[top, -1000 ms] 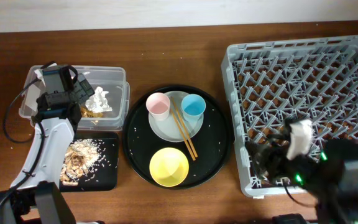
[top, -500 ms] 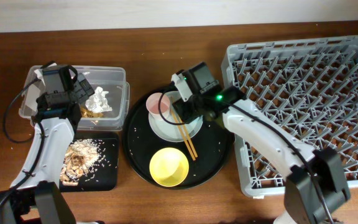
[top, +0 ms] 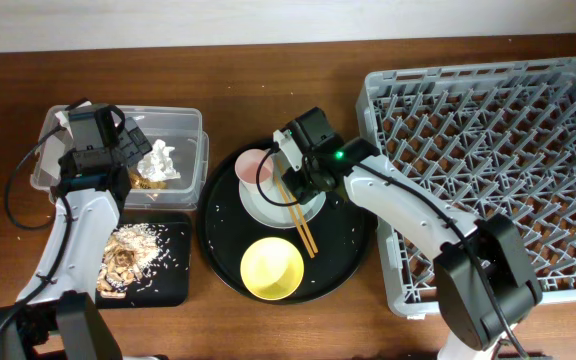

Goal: Sort waste into correct bins and load items into the dishwasher rack
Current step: 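Reach the right gripper to the blue cup and grasp it, then carry the blue cup to the dish rack and place it upside down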

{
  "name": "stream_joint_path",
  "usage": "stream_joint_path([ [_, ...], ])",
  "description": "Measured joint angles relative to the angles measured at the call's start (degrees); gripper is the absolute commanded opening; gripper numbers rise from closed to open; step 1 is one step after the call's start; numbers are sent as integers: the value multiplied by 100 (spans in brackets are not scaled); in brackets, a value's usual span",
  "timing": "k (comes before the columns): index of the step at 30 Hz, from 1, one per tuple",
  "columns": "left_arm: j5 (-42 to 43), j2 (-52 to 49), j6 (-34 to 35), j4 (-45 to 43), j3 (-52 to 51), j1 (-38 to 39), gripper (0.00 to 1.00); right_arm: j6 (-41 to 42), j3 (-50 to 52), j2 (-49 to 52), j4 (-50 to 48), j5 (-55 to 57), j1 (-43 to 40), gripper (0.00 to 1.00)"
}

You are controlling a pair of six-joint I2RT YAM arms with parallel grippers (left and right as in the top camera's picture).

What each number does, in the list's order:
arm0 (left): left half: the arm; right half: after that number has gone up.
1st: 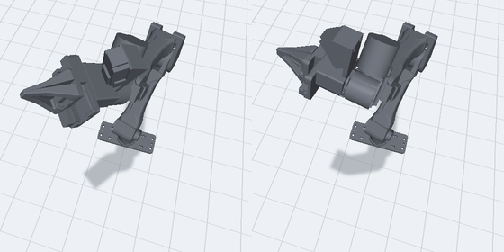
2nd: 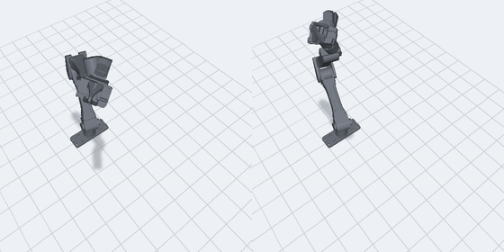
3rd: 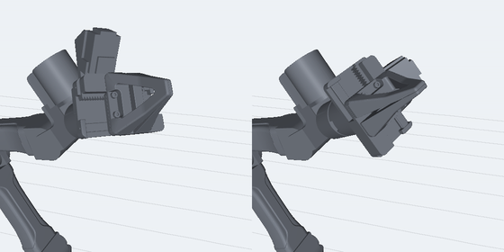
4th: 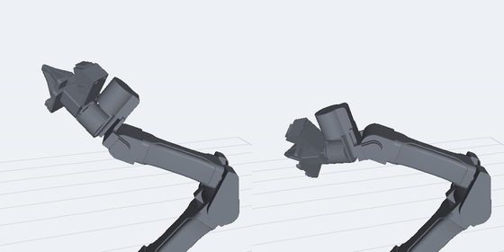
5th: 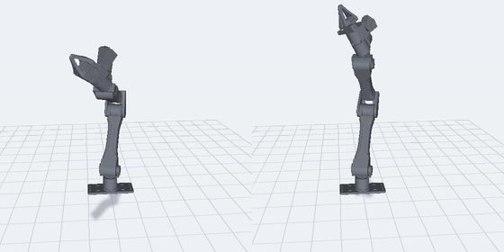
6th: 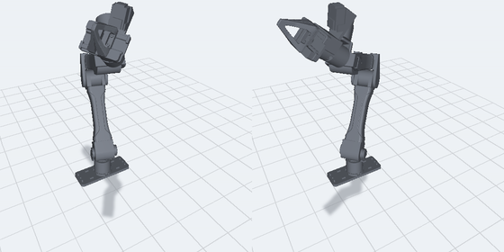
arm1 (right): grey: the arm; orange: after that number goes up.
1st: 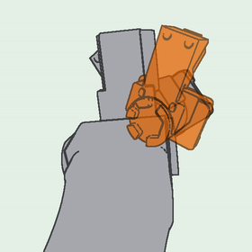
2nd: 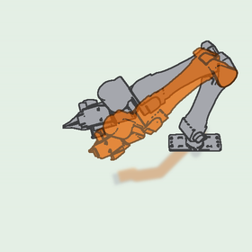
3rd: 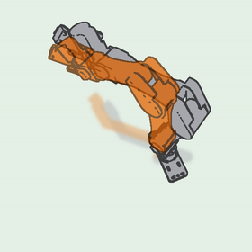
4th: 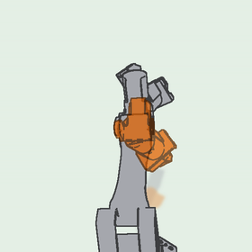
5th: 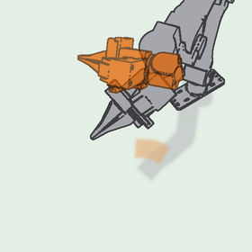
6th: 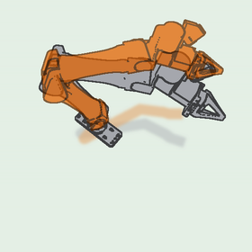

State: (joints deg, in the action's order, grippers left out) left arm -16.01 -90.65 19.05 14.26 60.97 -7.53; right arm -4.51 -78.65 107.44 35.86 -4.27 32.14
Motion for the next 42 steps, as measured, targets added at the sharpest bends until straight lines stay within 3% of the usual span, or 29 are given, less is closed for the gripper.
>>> stream_joint_path([
  [1,0,0,0,0,0,0,99,4,0,11,28,-2,0,13],
  [2,0,0,0,0,0,0,99,4,0,15,59,-2,0,4],
  [8,0,0,0,0,0,0,99,7,-131,-66,203,-2,0,4],
  [12,2,0,0,0,0,0,99,262,-442,-1169,295,-407,-188,4],
  [16,0,0,0,0,0,0,99,474,-457,-1945,444,-2935,-1989,4],
  [20,0,0,0,0,0,0,99,238,-472,-1541,442,-5995,-4444,4],
  [23,0,0,0,-2,0,0,99,-109,-474,-614,236,-7246,-5053,4],
  [25,0,-2,0,-17,0,0,99,-162,-487,107,-564,-7895,-5132,4],
  [28,0,0,0,-2,0,0,99,-168,-481,927,-1049,-8144,-5134,4],
  [31,0,0,0,-2,0,0,99,-168,-481,1126,-1145,-7982,-5134,4],
  [42,0,0,0,0,0,0,99,-267,-608,1132,551,-7062,-5355,4],
])
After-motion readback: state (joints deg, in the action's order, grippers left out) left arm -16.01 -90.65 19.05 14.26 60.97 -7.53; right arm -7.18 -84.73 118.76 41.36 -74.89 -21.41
